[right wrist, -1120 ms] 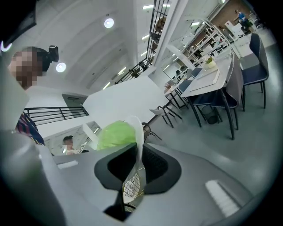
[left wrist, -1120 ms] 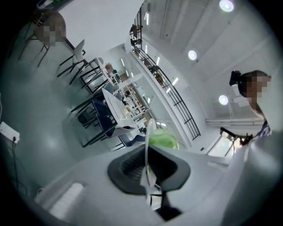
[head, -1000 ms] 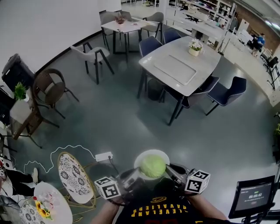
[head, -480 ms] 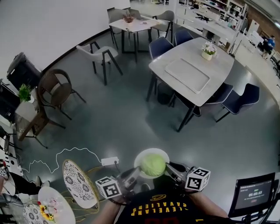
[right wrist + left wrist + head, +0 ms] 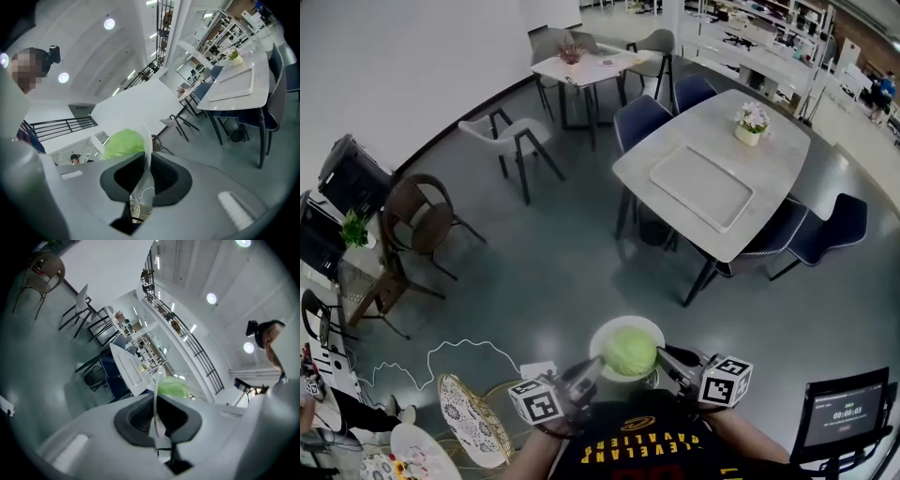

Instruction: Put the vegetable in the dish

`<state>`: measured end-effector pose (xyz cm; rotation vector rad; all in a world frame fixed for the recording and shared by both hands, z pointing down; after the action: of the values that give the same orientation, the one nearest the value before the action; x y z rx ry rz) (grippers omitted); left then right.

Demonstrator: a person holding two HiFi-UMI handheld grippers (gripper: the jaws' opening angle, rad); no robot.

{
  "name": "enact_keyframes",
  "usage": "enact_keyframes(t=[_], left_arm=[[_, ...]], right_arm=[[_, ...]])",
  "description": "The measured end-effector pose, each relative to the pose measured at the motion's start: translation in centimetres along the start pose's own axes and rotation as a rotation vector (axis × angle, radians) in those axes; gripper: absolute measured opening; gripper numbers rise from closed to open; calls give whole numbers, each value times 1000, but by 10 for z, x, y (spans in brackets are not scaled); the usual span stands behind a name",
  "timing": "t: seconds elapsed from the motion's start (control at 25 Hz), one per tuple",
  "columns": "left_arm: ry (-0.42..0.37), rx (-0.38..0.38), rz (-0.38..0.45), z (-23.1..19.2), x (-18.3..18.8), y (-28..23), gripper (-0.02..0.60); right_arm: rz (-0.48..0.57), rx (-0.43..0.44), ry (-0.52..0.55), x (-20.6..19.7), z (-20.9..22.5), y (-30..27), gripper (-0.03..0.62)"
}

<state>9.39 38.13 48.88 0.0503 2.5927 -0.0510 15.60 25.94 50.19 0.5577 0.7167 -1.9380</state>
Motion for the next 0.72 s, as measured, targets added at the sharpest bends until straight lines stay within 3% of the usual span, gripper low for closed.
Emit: enact_keyframes(t=[0.48, 0.72], left_arm=[[10, -8, -51, -28, 40, -52, 14], [15, -70, -125, -78, 97, -95, 14]], right_arm=[[22, -39, -29, 45, 40, -25, 44], [75, -114, -47, 86, 77, -74, 44]])
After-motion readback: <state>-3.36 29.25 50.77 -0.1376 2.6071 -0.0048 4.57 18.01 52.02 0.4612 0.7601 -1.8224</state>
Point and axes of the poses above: the fingertips, and each gripper's own axes: y backward along the fingers, z to its right, x out of its top, the point moved 1 cm from there along y, backward along the fingers, and after that the axes turned 5 degrees about -x, right-handed, at the moved point
